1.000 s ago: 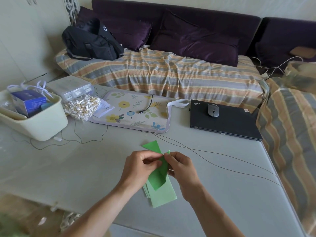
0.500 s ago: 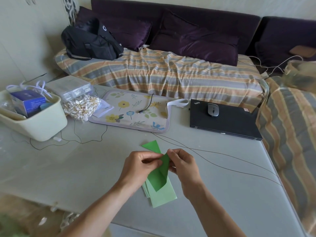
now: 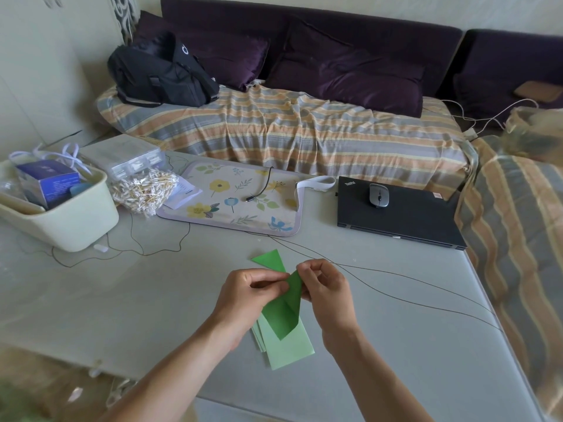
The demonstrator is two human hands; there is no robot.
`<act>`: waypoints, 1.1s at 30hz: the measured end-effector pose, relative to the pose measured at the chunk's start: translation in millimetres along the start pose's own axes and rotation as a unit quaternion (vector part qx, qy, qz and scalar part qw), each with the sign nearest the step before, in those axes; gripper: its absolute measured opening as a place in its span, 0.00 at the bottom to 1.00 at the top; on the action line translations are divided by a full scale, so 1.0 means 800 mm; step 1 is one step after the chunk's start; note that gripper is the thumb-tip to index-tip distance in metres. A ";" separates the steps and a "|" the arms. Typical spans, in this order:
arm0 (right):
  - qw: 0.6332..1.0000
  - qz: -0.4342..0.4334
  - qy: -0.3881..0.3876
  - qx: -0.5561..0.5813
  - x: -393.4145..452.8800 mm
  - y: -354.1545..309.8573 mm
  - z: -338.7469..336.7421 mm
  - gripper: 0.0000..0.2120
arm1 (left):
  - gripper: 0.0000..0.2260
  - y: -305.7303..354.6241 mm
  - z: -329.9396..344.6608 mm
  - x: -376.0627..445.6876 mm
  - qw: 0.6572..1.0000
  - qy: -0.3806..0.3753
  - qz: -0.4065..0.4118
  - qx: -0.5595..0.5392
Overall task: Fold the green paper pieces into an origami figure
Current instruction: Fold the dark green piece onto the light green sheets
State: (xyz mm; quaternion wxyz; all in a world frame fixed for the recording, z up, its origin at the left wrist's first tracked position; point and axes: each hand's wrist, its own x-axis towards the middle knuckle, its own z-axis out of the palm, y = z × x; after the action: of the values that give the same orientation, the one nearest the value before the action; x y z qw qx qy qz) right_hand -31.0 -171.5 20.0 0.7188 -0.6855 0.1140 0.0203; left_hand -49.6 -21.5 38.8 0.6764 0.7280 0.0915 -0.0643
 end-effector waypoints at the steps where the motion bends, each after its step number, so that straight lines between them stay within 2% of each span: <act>1: 1.000 0.011 -0.016 0.008 -0.001 -0.002 0.000 0.06 | 0.08 0.000 -0.001 0.000 1.000 0.006 -0.004 -0.008; 4: 0.997 0.042 -0.057 0.029 -0.004 -0.004 0.000 0.06 | 0.08 0.000 -0.004 0.001 0.999 0.023 -0.014 -0.023; 12: 0.999 0.011 -0.038 0.000 -0.001 -0.006 0.000 0.05 | 0.07 -0.003 -0.004 0.004 0.999 0.024 -0.039 -0.009; 18: 0.994 0.049 -0.087 0.045 -0.005 -0.008 0.000 0.08 | 0.06 -0.002 -0.006 0.005 0.998 0.050 -0.029 -0.026; 23: 0.996 0.034 -0.073 0.025 -0.004 -0.006 0.002 0.06 | 0.05 0.000 -0.004 0.005 0.997 0.068 -0.021 -0.030; 29: 0.998 0.001 -0.056 -0.025 -0.003 -0.005 0.000 0.05 | 0.04 -0.007 -0.005 0.008 0.997 0.051 -0.027 0.051; 33: 0.997 0.019 -0.077 -0.020 -0.003 -0.008 -0.001 0.06 | 0.04 -0.005 -0.004 0.007 0.997 0.064 -0.021 0.043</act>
State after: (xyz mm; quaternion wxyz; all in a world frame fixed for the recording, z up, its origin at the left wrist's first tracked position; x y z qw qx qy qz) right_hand -32.7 -172.6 26.5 0.7113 -0.6937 0.0710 0.0884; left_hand -45.1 -18.1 33.8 0.6361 0.7566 0.1472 -0.0358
